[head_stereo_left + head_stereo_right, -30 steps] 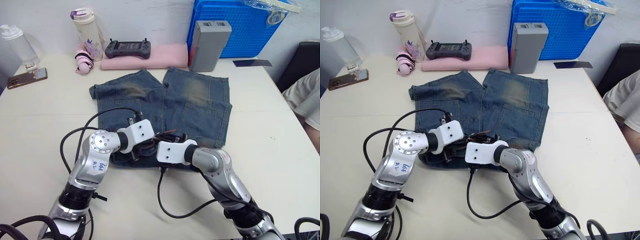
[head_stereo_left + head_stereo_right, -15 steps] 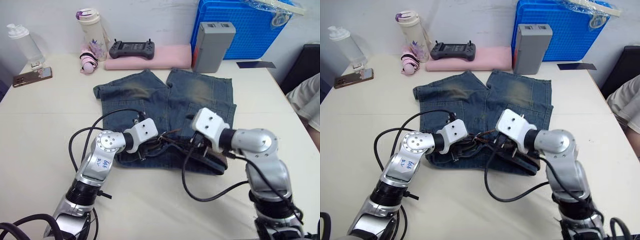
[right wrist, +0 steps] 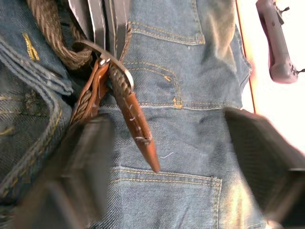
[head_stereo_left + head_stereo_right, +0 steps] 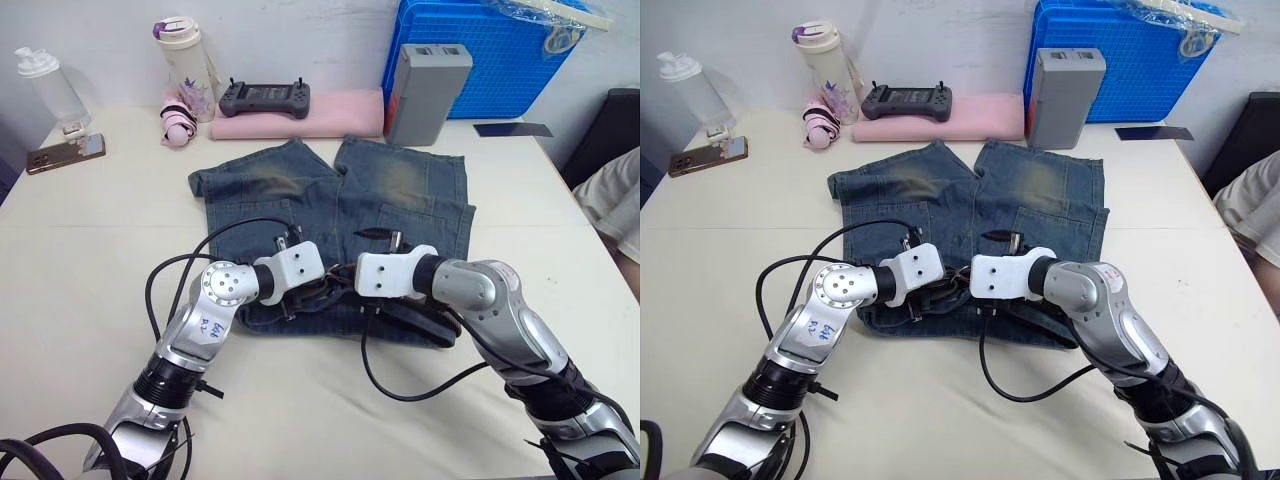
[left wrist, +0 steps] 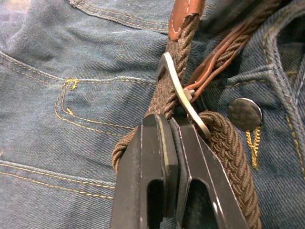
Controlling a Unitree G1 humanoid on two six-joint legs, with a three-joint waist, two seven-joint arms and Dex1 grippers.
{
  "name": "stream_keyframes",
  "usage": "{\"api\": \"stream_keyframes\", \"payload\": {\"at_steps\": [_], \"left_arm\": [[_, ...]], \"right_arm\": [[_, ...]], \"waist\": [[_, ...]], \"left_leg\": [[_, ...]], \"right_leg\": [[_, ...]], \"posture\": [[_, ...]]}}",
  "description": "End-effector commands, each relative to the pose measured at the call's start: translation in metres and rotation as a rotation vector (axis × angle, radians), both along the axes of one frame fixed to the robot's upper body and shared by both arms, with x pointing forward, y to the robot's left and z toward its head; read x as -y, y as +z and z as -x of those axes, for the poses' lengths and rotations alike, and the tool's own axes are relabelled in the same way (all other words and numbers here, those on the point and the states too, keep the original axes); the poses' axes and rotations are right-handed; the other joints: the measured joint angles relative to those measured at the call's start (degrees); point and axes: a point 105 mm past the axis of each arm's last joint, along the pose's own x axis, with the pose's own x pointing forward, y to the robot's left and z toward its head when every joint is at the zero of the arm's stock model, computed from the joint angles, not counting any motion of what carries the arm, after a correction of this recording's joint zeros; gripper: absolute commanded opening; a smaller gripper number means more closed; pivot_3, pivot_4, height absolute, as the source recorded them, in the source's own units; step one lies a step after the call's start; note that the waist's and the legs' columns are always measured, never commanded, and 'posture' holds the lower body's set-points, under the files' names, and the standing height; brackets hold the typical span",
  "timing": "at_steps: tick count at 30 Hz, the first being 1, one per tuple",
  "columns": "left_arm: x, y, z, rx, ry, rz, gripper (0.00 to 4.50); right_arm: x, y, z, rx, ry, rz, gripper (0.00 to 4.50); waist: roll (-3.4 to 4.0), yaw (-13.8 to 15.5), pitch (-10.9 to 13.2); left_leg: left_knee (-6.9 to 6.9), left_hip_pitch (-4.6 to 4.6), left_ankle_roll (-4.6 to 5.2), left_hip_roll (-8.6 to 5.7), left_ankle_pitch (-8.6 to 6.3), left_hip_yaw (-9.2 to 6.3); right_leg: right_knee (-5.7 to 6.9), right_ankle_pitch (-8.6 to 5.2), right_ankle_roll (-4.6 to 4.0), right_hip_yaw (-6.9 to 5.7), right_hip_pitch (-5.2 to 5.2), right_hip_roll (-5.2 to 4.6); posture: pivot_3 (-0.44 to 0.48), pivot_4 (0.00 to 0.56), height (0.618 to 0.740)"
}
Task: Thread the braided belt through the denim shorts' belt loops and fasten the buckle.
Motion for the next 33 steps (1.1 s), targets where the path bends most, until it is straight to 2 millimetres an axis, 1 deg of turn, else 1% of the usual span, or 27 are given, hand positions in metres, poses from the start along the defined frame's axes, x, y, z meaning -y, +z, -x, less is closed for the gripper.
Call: {"api": "stream_keyframes", "payload": {"at_steps": [1,3,4,5,9,12,15,17,18,20,21,22,23,24,26,29,30,31,33], "left_arm": [[0.004,-0.010,0.005,-0.023,-0.013,-0.025,0.00],[0.003,-0.010,0.005,-0.019,-0.010,-0.024,0.00],[0.003,-0.010,0.005,-0.018,-0.007,-0.020,0.00],[0.002,-0.009,0.004,-0.017,-0.003,-0.015,0.00],[0.000,-0.004,0.006,-0.029,0.013,0.041,0.00],[-0.005,0.006,0.017,-0.142,0.013,0.212,1.04],[-0.030,0.020,0.028,-0.291,0.054,0.388,2.38],[-0.045,0.026,0.035,-0.378,0.068,0.462,3.14],[-0.058,0.027,0.039,-0.408,0.079,0.477,3.61],[-0.078,0.035,0.043,-0.447,0.092,0.532,3.61],[-0.085,0.042,0.041,-0.456,0.106,0.590,3.61],[-0.089,0.045,0.039,-0.465,0.115,0.622,3.38],[-0.091,0.045,0.038,-0.471,0.115,0.628,3.04],[-0.092,0.042,0.039,-0.474,0.113,0.611,2.84],[-0.090,0.033,0.037,-0.478,0.110,0.558,2.01],[-0.080,0.016,0.032,-0.485,0.106,0.486,0.64],[-0.074,0.007,0.032,-0.492,0.100,0.446,0.10],[-0.069,-0.001,0.033,-0.499,0.087,0.412,0.04],[-0.063,-0.011,0.035,-0.507,0.068,0.374,0.04]], "right_arm": [[0.000,0.002,0.003,0.037,0.013,0.021,1.62],[0.000,-0.001,0.004,0.027,0.011,0.025,0.69],[0.000,-0.002,0.004,0.024,0.008,0.026,0.13],[0.000,-0.004,0.004,0.021,0.003,0.027,0.06],[0.001,-0.009,0.004,0.008,-0.017,0.022,0.06],[0.002,-0.013,0.004,-0.004,-0.044,0.005,0.00],[0.002,-0.015,0.005,-0.015,-0.062,-0.024,0.00],[0.001,-0.016,0.005,-0.021,-0.068,-0.032,0.00],[0.001,-0.017,0.005,-0.021,-0.071,-0.036,0.00],[-0.001,-0.018,0.005,-0.022,-0.074,-0.048,0.00],[-0.001,-0.018,0.005,-0.019,-0.075,-0.052,0.00],[-0.002,-0.018,0.005,-0.017,-0.072,-0.055,0.00],[-0.002,-0.017,0.004,-0.015,-0.071,-0.057,0.00],[-0.002,-0.017,0.004,-0.011,-0.070,-0.056,0.00],[-0.002,-0.017,0.004,-0.007,-0.071,-0.057,0.00],[0.002,-0.016,0.005,-0.002,-0.077,-0.058,0.00],[0.005,-0.015,0.005,-0.001,-0.082,-0.058,0.00],[0.007,-0.015,0.006,-0.003,-0.087,-0.061,0.00],[0.010,-0.015,0.008,-0.005,-0.093,-0.065,0.00]], "waist": [[0.00,0.0,0.0],[0.00,-0.1,0.0],[0.00,-0.1,0.0],[0.00,-0.1,0.0],[0.00,-0.1,0.0],[0.00,-0.3,0.0],[0.00,-0.3,0.0],[0.01,-0.5,0.0],[0.01,-0.5,0.0],[0.01,-0.7,0.0],[0.01,-0.7,0.0],[0.02,-0.6,0.0],[0.02,-0.5,0.0],[0.01,-0.4,0.0],[0.02,-0.4,0.0],[0.02,-0.5,0.0],[0.02,-0.5,0.0],[0.02,-0.4,0.0],[0.02,-0.4,0.0]], "left_leg": [[0.00,0.00,0.00,0.01,0.00,0.00],[0.00,0.00,0.00,0.01,0.00,0.00],[0.00,0.00,0.00,0.01,0.00,0.00],[0.00,0.00,0.00,0.01,0.00,0.00],[0.00,0.01,0.00,0.02,0.00,0.00],[0.00,0.00,0.00,0.04,0.00,0.00],[-0.01,-0.03,-0.02,0.08,0.01,-0.02],[-0.01,-0.04,-0.02,0.10,0.01,-0.03],[-0.01,-0.04,-0.02,0.09,0.01,-0.03],[0.00,-0.02,-0.06,0.10,0.03,-0.05],[-0.01,-0.02,-0.07,0.09,0.04,-0.06],[-0.01,-0.02,-0.08,0.09,0.04,-0.09],[-0.01,-0.02,-0.08,0.09,0.04,-0.09],[0.00,-0.02,-0.08,0.09,0.04,-0.09],[-0.01,-0.02,-0.09,0.06,0.03,-0.08],[-0.05,-0.03,-0.12,0.06,0.01,-0.08],[-0.06,-0.03,-0.12,0.06,0.01,-0.07],[-0.06,-0.03,-0.12,0.06,0.01,-0.06],[-0.07,-0.04,-0.12,0.06,0.01,-0.05]], "right_leg": [[0.00,0.00,0.00,0.00,0.00,0.00],[0.00,0.00,0.00,0.00,0.00,0.00],[0.00,0.00,0.00,0.00,0.00,0.00],[0.00,0.00,0.00,0.00,0.00,0.00],[0.00,0.00,0.00,0.00,0.00,0.00],[0.01,0.00,0.00,0.01,-0.01,0.01],[0.01,0.00,-0.01,-0.02,-0.04,0.03],[0.01,0.00,-0.01,-0.02,-0.04,0.04],[-0.03,0.00,-0.01,-0.02,-0.04,0.03],[-0.02,-0.01,-0.01,-0.02,-0.03,0.04],[-0.01,-0.01,-0.02,-0.02,-0.04,0.04],[-0.01,-0.01,-0.02,-0.03,-0.04,0.04],[-0.01,-0.01,-0.02,-0.02,-0.03,0.03],[-0.02,-0.01,-0.02,-0.02,-0.03,0.03],[-0.04,-0.01,-0.02,0.00,-0.03,0.03],[-0.06,-0.01,-0.02,0.00,-0.05,0.05],[-0.06,-0.01,-0.02,0.00,-0.06,0.05],[-0.06,-0.01,-0.02,0.00,-0.05,0.06],[-0.07,-0.01,-0.02,0.00,-0.06,0.06]], "posture": [[0.000,0.150,0.728],[0.000,0.150,0.728],[0.000,0.150,0.728],[0.000,0.150,0.728],[0.000,0.150,0.728],[0.000,0.150,0.728],[0.000,0.150,0.728],[0.000,0.150,0.728],[0.000,0.150,0.728],[0.000,0.150,0.728],[0.000,0.150,0.728],[0.000,0.150,0.728],[0.000,0.150,0.728],[0.000,0.150,0.728],[0.000,0.150,0.728],[0.000,0.150,0.728],[0.000,0.150,0.728],[0.000,0.150,0.728],[0.000,0.150,0.728]]}}
